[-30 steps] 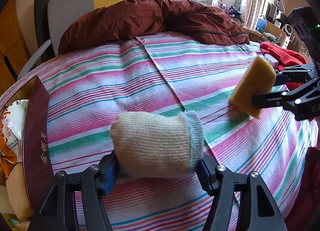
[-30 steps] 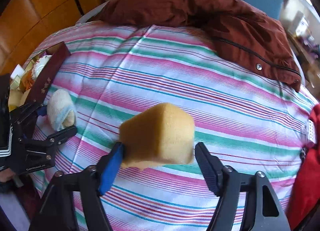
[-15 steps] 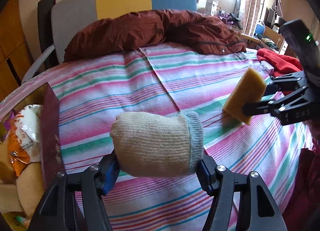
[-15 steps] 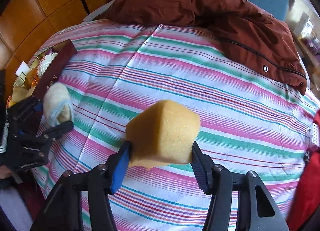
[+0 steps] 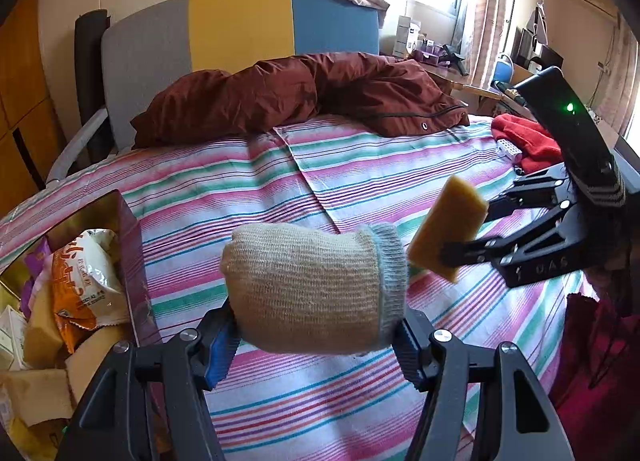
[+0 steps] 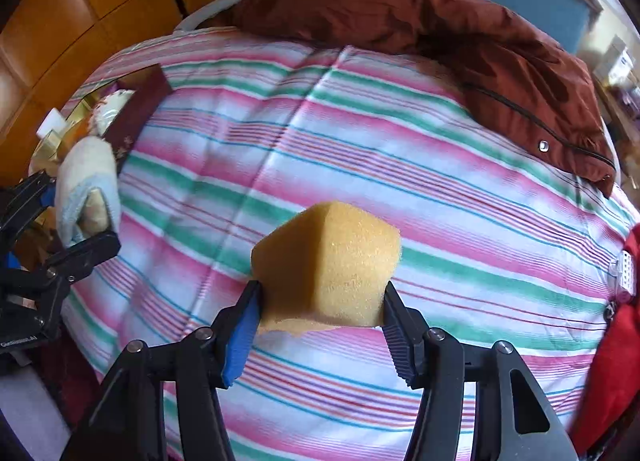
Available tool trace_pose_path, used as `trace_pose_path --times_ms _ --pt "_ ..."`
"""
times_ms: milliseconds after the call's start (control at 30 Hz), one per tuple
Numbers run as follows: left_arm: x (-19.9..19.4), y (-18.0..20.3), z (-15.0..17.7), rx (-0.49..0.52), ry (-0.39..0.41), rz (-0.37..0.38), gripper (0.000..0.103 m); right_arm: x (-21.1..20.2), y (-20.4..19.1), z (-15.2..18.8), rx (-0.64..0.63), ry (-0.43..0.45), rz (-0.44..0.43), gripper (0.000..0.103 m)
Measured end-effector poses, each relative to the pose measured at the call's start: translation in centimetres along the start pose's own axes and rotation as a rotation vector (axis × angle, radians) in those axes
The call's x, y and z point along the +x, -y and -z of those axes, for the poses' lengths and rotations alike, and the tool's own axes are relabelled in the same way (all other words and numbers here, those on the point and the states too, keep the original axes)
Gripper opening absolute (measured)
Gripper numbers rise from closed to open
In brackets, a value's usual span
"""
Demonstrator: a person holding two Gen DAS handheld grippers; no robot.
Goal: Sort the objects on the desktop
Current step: 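Carry the held sponge and white sock toward the gold tray with both tools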
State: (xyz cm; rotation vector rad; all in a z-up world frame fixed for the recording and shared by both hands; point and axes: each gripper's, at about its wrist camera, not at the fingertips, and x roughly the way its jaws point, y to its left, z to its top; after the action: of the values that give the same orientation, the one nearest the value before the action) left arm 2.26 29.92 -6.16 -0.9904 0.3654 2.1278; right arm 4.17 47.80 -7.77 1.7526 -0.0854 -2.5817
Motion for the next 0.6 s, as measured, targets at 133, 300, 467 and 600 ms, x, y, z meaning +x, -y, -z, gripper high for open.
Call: trace_pose_path --times_ms 133,300,467,600 --pt "-0.7 -0.4 0.3 -0.002 0.007 0.002 0.067 0.6 -1.9 0.0 -0.029 -0.030 0.023 0.058" --pt "-2.2 -0.8 0.6 0.000 0.031 0.007 0.067 0.1 -3.0 0.2 -0.004 -0.020 0.011 0.058" --pt "-3.8 -1.7 0.9 -0.013 0.055 0.014 0.067 0.0 -4.7 0.3 0.007 -0.016 0.009 0.057" --pt "-5.5 -2.9 1.4 -0.026 0.075 0.004 0.067 -0.7 -6.0 0.2 0.029 0.016 -0.006 0.057"
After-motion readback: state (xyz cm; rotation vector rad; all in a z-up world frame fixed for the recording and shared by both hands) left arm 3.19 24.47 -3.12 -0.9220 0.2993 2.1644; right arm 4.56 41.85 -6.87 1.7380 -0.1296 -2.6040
